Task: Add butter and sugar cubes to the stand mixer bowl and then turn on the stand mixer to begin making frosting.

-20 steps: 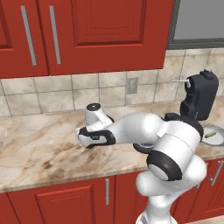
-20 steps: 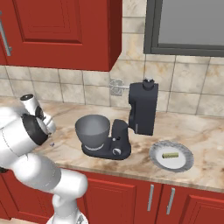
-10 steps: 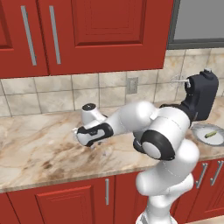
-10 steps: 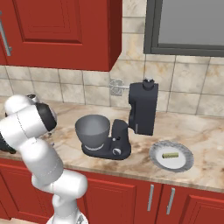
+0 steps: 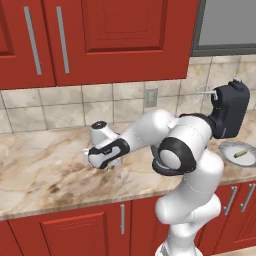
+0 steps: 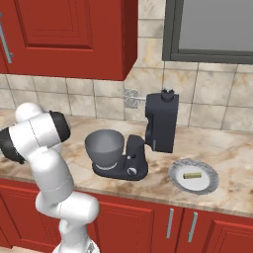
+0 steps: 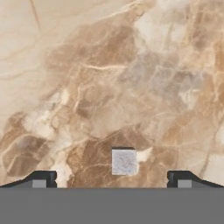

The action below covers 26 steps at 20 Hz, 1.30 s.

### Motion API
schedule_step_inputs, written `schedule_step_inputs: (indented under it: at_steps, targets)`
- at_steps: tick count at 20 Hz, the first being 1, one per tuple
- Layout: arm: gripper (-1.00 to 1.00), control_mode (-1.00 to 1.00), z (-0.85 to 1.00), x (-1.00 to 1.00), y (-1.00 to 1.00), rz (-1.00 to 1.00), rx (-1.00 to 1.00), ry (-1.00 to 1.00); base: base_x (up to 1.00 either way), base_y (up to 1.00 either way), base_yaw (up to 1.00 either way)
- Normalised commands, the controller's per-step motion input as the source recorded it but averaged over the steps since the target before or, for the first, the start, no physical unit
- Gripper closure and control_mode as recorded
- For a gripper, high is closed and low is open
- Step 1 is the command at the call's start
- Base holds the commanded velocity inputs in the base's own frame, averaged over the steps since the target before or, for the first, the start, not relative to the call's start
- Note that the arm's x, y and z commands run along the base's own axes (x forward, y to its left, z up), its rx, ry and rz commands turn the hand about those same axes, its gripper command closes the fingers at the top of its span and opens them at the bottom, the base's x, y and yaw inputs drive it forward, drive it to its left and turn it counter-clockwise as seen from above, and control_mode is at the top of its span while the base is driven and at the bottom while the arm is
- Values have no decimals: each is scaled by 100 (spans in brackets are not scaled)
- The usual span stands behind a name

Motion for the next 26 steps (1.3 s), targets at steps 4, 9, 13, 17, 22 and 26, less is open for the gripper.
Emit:
schedule_step_inputs:
  at_steps: [4, 9, 13, 17, 22, 26]
  targets:
    - [-100, -100, -18, 3, 0, -9, 0, 2, 0, 0, 0]
    - [-100, -100, -14, 8, 0, -9, 0, 0, 0, 0, 0]
    - [-100, -100, -9, 17, 0, -7, 0, 0, 0, 0, 0]
    - [-100, -100, -12, 14, 0, -5, 0, 0, 0, 0, 0]
    - [100, -100, -30, 0, 0, -4, 0, 3, 0, 0, 0]
    - [100, -100, -30, 0, 0, -4, 0, 2, 0, 0, 0]
